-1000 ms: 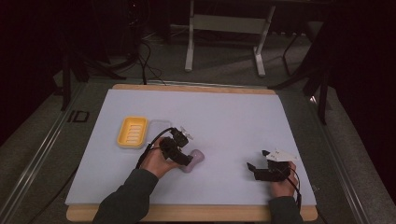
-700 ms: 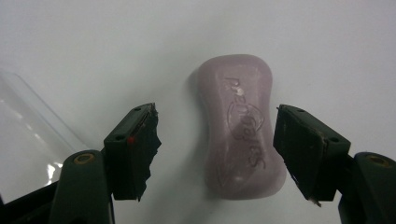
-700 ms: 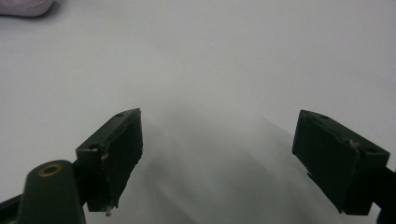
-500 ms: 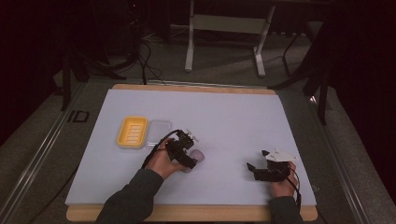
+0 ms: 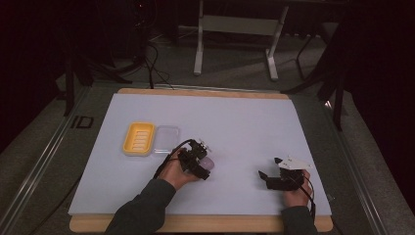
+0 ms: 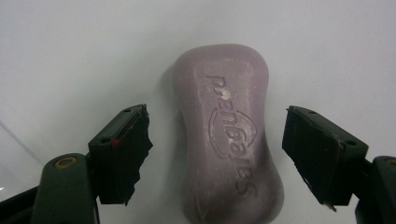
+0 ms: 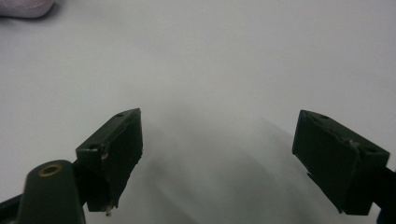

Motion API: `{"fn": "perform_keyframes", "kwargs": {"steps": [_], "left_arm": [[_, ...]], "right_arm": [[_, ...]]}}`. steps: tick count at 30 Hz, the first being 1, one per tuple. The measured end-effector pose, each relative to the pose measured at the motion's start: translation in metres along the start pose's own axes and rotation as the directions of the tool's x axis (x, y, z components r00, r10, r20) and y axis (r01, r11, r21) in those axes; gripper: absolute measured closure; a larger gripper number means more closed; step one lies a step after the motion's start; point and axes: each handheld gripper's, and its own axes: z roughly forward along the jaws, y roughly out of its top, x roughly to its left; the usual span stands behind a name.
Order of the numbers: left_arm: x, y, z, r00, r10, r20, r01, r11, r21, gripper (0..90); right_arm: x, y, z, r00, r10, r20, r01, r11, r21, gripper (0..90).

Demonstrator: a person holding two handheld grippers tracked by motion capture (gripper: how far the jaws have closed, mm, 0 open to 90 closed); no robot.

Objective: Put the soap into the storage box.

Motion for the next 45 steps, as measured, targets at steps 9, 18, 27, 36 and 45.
{"fn": "perform_keyframes", "kwargs": {"steps": [9, 18, 27, 36, 45], "left_arm": [[0.003, 0.0, 0.01, 0.9998, -0.02, 0.0, 0.02, 0.9996, 0.022, 24.5], [0.001, 0.002, 0.01, 1.0, 0.004, -0.005, -0.003, 0.999, 0.044, 37.1], [0.005, 0.003, 0.007, 0.9998, 0.018, -0.003, -0.018, 0.9973, 0.072, 49.2], [0.012, -0.001, 0.002, 0.9994, 0.033, -0.01, -0.031, 0.9928, 0.116, 49.4], [0.02, 0.002, 0.001, 0.9993, 0.032, 0.019, -0.034, 0.9839, 0.175, 48.3]], "right_arm": [[0.0, 0.0, 0.0, 1.0, 0.0, 0.001, 0.0, 1.0, -0.001, 15.8], [0.0, 0.0, 0.0, 1.0, -0.001, 0.001, 0.001, 1.0, 0.0, 15.8], [0.0, 0.0, 0.0, 1.0, -0.002, 0.001, 0.002, 1.0, -0.001, 15.8], [0.0, 0.0, 0.0, 1.0, -0.001, 0.0, 0.001, 1.0, 0.0, 15.8], [0.0, 0.0, 0.0, 1.0, -0.001, 0.0, 0.001, 1.0, 0.002, 15.8]]}}
